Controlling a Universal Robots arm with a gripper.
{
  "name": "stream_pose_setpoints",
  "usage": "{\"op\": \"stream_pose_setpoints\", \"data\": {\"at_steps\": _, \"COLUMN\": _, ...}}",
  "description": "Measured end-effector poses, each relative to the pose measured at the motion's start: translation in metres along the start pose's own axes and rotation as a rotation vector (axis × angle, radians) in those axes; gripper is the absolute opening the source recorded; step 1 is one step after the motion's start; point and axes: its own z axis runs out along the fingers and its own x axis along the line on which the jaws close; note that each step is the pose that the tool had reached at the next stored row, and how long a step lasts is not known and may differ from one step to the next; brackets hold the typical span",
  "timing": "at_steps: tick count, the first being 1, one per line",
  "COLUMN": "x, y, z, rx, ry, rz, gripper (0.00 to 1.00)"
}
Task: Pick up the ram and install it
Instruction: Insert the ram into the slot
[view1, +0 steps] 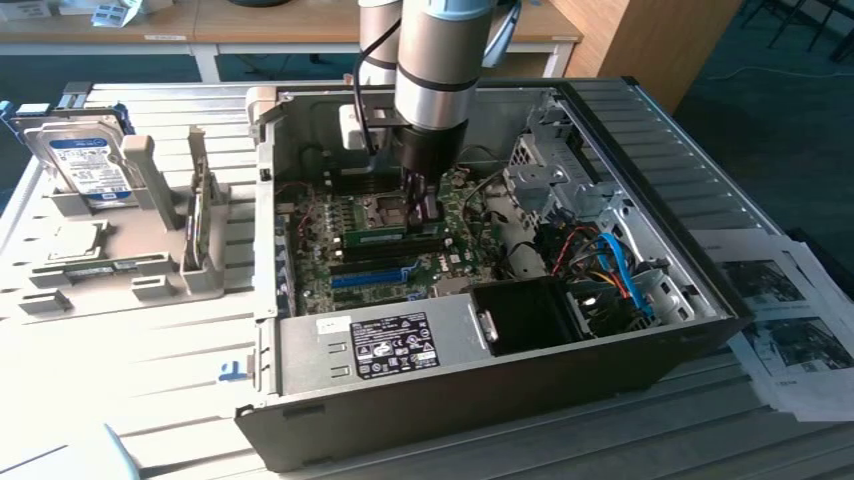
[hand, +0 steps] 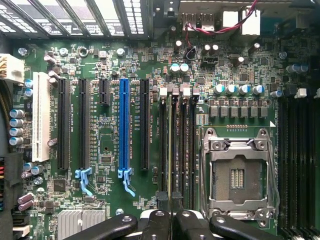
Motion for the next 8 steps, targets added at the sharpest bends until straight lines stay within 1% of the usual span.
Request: {"op": "stream_pose_setpoints", "data": {"at_steps": 8, "x": 0.0001, "y": 0.0, "z": 0.0023, "rx": -0.0001, "ry": 0.0003, "rz": 0.0, "gripper": 0.12}}
